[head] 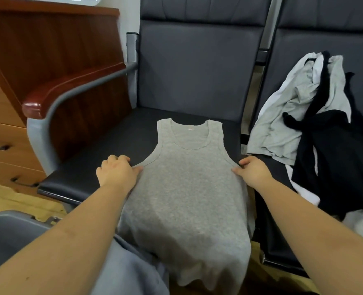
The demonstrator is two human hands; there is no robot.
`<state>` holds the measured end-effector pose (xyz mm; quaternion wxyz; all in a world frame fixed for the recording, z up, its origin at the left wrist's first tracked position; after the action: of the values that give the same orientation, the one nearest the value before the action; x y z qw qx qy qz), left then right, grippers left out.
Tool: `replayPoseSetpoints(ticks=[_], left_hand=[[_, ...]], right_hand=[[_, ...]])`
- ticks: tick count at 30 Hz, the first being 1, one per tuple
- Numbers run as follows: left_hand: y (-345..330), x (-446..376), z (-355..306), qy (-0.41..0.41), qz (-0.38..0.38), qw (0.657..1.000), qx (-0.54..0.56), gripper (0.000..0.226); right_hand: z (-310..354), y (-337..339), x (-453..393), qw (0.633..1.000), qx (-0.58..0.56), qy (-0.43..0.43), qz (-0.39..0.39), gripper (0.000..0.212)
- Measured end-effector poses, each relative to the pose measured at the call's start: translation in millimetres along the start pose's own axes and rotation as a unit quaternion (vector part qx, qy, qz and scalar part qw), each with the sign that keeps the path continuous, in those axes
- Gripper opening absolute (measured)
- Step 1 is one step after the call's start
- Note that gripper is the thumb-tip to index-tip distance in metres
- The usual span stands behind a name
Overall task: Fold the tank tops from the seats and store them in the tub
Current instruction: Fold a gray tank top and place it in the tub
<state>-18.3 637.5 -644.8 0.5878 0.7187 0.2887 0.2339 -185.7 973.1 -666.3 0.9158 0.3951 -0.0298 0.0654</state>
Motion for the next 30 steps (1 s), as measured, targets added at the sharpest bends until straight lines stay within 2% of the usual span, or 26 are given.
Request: replayPoseSetpoints(ticks=[4,7,8,12,16,22,26,30], left_hand=[[-7,-12,0,0.017,0.030,0.999,0.000,0.053],[-14,-18,-4,0.016,0.056,0.998,0.012,0.049],[-14,-19,-5,0.015,0.059,0.998,0.002,0.050],[-8,-17,-9,0.004,0.042,0.998,-0.042,0.055],[-5,-8,-14,-0.019,0.049,0.998,0.025,0.036],[3,14,-12,-0.015,0.079,0.993,0.087,0.027],[3,25,-7,0.007,0.097,0.990,0.102,0.041],[0,39,-10,0.037,0.133,0.983,0.117,0.052]], right_hand=[[0,-3,-5,1.000,-0.003,-0.008,0.027,0.046],[0,-3,-10,0.999,0.008,-0.006,0.038,0.037],[1,-4,-10,0.999,0.021,-0.009,0.045,0.035],[3,-7,-8,0.988,0.134,-0.022,0.068,0.049],[8,-10,0,0.979,0.196,0.001,0.061,0.048],[8,2,23,0.989,0.126,0.025,0.078,0.049],[18,16,45,0.983,0.122,0.037,0.131,0.063],[12,30,62,0.987,0.085,0.045,0.132,0.068]])
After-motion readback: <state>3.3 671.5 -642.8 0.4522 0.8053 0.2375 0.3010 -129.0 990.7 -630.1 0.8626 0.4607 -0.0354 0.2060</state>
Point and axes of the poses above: each hand's wrist, its own x-axis away from the middle knuckle, its own y-axis out of the back of the hand, z = x × y, the point moved 8 cm from there along -x, towards the middle knuckle, and after that the axes turned 1 degree about -x, right-handed, at the moved point
